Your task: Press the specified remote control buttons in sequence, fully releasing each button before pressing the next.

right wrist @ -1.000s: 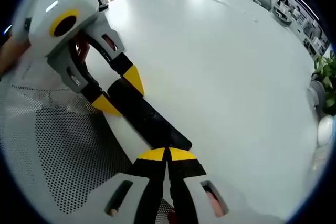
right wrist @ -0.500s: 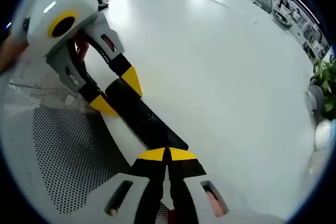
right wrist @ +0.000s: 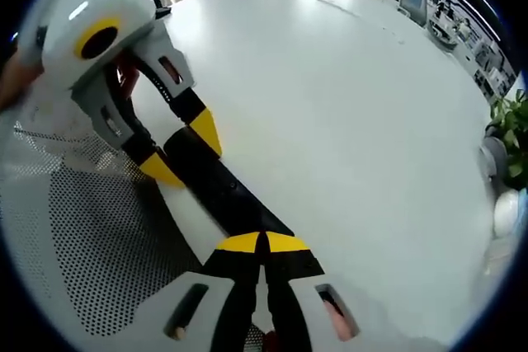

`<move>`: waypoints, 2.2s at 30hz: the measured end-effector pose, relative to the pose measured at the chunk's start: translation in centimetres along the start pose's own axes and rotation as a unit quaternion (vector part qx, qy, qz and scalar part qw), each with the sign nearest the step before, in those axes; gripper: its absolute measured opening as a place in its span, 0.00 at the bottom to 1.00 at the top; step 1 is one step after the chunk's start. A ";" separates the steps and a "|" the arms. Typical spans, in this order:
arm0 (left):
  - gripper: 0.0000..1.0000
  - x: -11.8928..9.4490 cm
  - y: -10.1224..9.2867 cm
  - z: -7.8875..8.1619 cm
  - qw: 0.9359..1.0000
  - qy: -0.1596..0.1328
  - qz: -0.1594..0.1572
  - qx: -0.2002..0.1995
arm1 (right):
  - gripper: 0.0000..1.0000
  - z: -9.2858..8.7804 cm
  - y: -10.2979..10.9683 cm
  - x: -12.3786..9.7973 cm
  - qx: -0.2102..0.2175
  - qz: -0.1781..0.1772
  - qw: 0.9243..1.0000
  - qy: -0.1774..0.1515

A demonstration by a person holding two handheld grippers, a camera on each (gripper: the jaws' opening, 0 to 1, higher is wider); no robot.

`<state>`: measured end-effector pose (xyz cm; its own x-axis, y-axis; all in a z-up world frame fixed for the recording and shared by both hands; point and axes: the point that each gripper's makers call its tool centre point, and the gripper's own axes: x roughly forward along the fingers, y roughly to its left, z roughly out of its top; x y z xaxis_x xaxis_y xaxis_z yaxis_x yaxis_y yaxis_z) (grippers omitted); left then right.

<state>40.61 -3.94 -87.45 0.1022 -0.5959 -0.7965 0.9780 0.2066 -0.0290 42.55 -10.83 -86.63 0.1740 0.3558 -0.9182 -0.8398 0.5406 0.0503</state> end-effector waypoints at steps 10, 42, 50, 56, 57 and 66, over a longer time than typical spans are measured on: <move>0.25 0.1 0.0 0.1 1.000 -0.002 0.002 0.000 | 0.00 0.1 0.1 0.1 -0.057 -0.007 0.998 0.014; 0.24 0.1 0.0 0.1 1.000 0.000 0.002 0.007 | 0.00 0.0 0.0 0.0 0.006 0.006 1.000 0.024; 0.25 0.1 -0.1 0.1 1.000 0.003 0.001 0.010 | 0.00 0.0 0.1 0.0 -0.009 0.003 1.000 0.015; 0.25 0.1 0.0 0.1 1.000 0.001 0.003 0.006 | 0.00 0.0 0.1 0.0 -0.002 0.005 1.000 0.018; 0.25 0.1 0.0 0.1 1.000 0.002 0.003 0.006 | 0.00 0.0 0.1 0.0 0.002 0.006 1.000 0.017; 0.25 0.1 -0.1 0.1 1.000 0.000 0.003 0.008 | 0.00 0.0 0.1 -0.1 -0.004 0.005 1.000 0.020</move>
<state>40.56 -4.09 -87.47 0.1072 -0.5946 -0.7968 0.9801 0.1979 -0.0158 42.41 -10.79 -86.56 0.1454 0.3299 -0.9328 -0.8457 0.5308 0.0559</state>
